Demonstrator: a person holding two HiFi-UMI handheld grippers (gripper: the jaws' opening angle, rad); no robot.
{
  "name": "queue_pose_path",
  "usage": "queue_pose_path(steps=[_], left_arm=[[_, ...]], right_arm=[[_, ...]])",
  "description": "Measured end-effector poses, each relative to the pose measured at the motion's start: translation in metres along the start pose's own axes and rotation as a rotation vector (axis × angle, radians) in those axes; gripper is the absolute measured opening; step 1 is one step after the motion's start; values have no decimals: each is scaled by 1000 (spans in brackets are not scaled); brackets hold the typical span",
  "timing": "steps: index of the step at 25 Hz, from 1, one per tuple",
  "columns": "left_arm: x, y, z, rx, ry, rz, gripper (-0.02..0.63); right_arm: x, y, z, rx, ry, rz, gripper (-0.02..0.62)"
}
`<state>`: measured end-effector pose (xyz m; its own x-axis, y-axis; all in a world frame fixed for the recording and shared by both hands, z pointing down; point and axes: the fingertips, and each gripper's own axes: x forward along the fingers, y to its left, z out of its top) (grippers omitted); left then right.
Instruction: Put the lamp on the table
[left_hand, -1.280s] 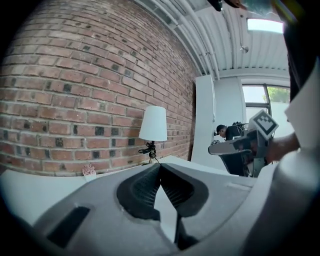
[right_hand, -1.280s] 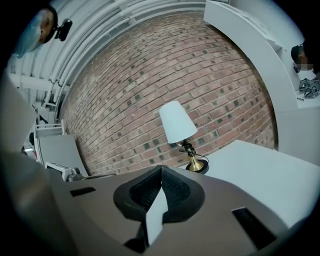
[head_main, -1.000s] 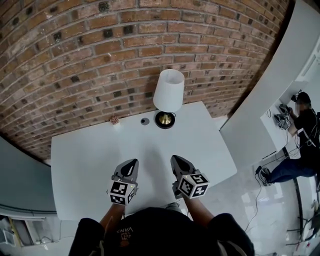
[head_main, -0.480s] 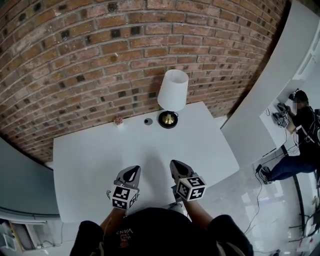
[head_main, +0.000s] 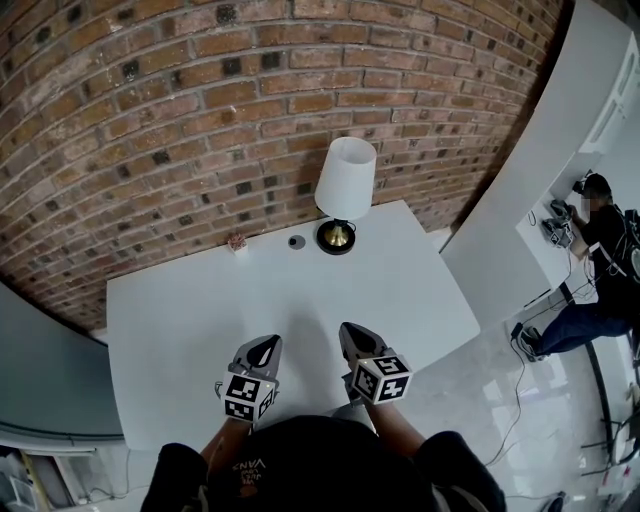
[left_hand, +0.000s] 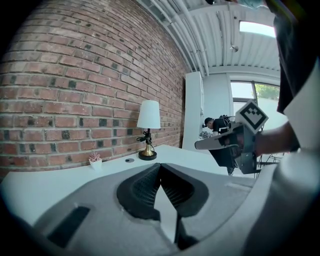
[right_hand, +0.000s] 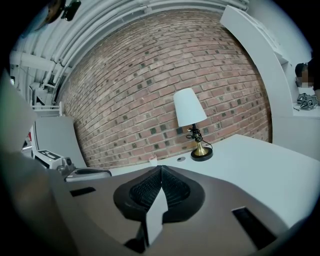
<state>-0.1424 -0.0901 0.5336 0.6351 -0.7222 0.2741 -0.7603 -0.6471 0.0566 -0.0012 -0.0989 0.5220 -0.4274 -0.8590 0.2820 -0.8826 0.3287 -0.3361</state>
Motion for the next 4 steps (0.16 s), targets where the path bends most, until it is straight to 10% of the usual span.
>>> queue_pose_path(steps=[4], left_arm=[[2, 3, 1, 22, -4, 5, 11]], right_arm=[[1, 2, 1, 1, -2, 3, -2]])
